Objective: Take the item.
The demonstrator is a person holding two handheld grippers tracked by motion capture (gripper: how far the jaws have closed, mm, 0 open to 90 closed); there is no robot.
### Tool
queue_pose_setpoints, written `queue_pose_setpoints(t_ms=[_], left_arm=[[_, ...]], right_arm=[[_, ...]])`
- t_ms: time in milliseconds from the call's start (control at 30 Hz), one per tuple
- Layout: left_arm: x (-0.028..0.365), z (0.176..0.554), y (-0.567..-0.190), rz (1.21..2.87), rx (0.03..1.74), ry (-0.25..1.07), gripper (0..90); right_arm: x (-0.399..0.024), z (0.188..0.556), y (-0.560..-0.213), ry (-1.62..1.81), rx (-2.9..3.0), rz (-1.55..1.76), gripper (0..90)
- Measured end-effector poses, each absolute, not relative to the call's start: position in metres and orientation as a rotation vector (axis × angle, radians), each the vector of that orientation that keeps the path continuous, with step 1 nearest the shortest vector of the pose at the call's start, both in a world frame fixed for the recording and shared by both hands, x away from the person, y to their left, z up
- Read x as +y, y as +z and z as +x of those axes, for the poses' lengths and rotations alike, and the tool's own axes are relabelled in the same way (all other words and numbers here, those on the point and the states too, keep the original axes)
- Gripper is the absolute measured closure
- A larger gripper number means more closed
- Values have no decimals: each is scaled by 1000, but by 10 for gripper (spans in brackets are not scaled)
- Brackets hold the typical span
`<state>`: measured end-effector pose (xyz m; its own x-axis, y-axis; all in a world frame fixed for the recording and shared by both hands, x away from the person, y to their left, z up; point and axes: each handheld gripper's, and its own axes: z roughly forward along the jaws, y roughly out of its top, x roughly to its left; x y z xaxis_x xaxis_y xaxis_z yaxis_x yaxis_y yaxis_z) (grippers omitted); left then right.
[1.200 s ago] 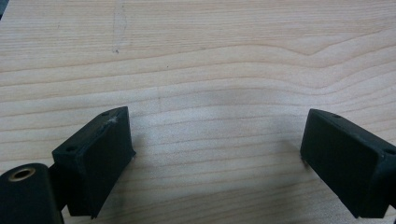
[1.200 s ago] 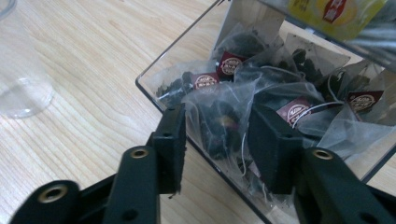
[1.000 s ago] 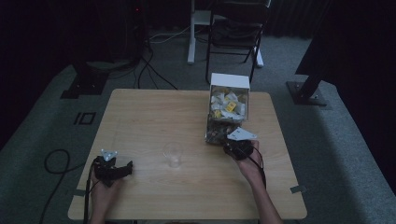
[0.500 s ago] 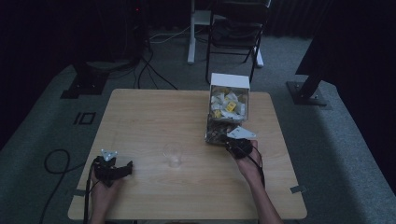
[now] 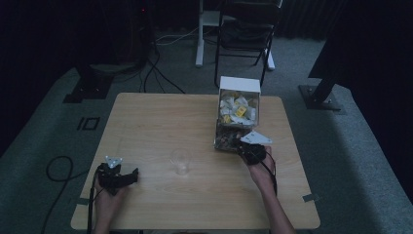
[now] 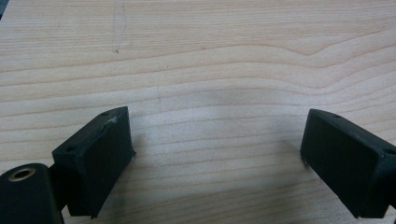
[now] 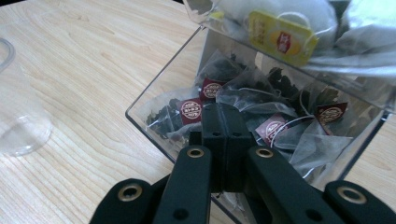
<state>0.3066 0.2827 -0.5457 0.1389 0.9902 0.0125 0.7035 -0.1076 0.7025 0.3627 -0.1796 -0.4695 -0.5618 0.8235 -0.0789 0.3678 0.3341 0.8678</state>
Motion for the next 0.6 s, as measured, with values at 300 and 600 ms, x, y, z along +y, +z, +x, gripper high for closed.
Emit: queue_pose_setpoints(t_ms=[300, 600], left_arm=[[283, 307, -546, 1873, 1620, 679, 98], [283, 307, -546, 1873, 1621, 679, 98]], right_arm=[[-180, 361, -460, 1169, 2066, 1026, 900], [-179, 359, -453, 1174, 2052, 1007, 900]])
